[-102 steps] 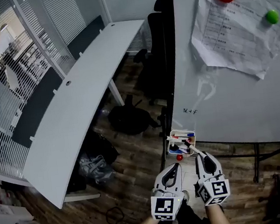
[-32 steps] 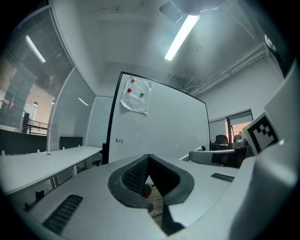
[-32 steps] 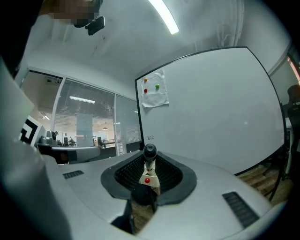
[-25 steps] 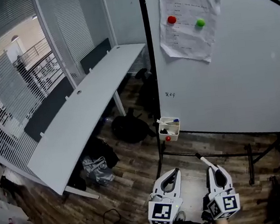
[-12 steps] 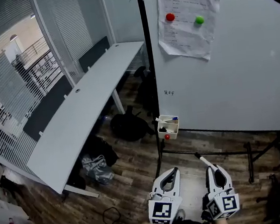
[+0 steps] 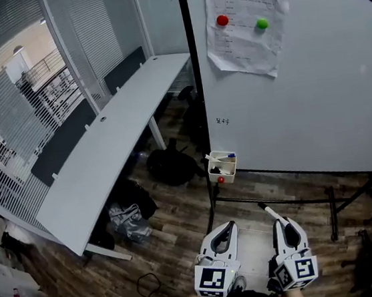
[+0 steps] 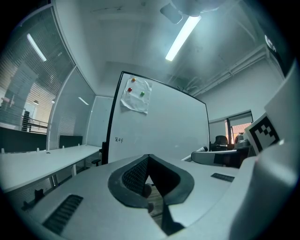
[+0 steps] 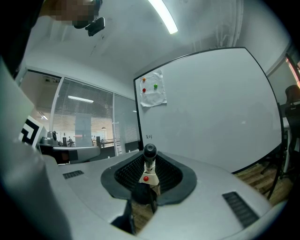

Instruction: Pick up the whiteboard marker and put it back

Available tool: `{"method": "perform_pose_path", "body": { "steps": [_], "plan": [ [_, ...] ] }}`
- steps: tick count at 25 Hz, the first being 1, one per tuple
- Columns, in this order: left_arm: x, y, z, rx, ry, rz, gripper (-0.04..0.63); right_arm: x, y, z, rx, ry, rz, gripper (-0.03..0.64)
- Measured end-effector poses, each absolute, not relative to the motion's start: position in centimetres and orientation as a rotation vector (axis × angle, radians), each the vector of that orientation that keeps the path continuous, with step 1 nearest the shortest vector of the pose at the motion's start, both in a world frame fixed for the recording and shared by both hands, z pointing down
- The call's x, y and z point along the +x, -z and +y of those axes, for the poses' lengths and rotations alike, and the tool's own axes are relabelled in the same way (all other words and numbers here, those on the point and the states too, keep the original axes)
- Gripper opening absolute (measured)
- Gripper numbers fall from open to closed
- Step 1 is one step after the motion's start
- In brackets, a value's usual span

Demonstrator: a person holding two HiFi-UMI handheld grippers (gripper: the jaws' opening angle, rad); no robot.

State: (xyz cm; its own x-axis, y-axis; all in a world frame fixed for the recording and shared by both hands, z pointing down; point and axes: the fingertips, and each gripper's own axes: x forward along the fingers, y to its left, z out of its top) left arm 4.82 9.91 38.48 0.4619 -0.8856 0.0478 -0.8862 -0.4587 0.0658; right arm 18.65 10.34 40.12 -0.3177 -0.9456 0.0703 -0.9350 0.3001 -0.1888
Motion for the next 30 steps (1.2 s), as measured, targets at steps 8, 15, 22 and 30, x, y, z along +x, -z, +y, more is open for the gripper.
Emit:
{"method": "perform_pose_path", "body": {
  "steps": [8, 15, 22, 30],
  "plan": [
    [5.5, -38.7, 10.0, 2.607, -0.036, -1.599, 0.006, 19.3, -40.2, 10.4, -1.783, 0.316, 2.488, 0.081],
    [6.7, -38.9, 10.2, 2.594, -0.055, -1.618, 0.006, 20.2, -40.3, 10.2, -1.756, 0.302, 2.519, 0.081],
    [8.2, -39.0, 10.5, 2.561, -0.069, -1.661, 0.006, 21.2, -40.5, 10.1, -1.697, 0.312, 2.556, 0.081],
    [9.2, -39.0, 10.8, 2.517, -0.064, -1.713, 0.007, 22.2, -40.4, 9.5, -1.642, 0.321, 2.577, 0.081]
  ]
}}
